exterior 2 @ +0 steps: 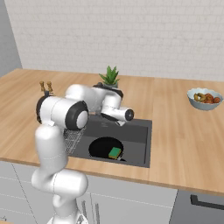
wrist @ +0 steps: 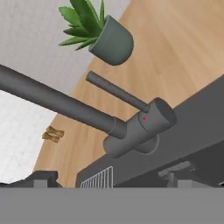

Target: Pick the pan and sponge and place them into the sink. Then turn on the water.

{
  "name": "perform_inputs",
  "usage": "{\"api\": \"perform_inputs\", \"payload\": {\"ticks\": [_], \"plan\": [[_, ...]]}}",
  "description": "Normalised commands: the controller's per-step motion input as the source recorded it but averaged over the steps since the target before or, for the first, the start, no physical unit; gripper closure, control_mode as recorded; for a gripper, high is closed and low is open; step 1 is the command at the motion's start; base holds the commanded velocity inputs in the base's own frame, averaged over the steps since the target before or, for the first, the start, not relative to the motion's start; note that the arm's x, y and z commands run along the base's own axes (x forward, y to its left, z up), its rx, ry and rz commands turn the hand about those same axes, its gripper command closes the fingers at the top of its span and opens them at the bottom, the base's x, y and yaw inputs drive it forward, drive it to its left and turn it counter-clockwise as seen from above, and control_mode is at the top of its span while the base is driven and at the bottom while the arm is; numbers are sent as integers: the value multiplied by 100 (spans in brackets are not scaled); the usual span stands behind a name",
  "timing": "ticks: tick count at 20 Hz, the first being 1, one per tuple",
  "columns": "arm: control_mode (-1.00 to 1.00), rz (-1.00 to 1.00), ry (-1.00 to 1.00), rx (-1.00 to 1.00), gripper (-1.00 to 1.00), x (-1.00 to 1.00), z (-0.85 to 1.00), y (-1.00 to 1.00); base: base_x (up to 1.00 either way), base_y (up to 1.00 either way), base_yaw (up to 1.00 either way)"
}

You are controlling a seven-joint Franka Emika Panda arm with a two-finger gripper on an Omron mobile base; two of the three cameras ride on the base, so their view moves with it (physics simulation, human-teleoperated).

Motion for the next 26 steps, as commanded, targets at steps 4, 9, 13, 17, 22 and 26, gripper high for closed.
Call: {"api": "perform_inputs", "payload": {"ticks": [4,9,13,17,22,26], "plan": [[-100,0,0,0,-100,44,-13,0,0,0,0],[-100,0,0,0,-100,34,-30,0,0,0,0],[-100,0,0,0,-100,29,-31,0,0,0,0],[-100,0,0,0,-100,25,-21,0,0,0,0],[-100,0,0,0,-100,24,-23,0,0,0,0],[-100,0,0,0,-100,18,-18,0,0,0,0]]}}
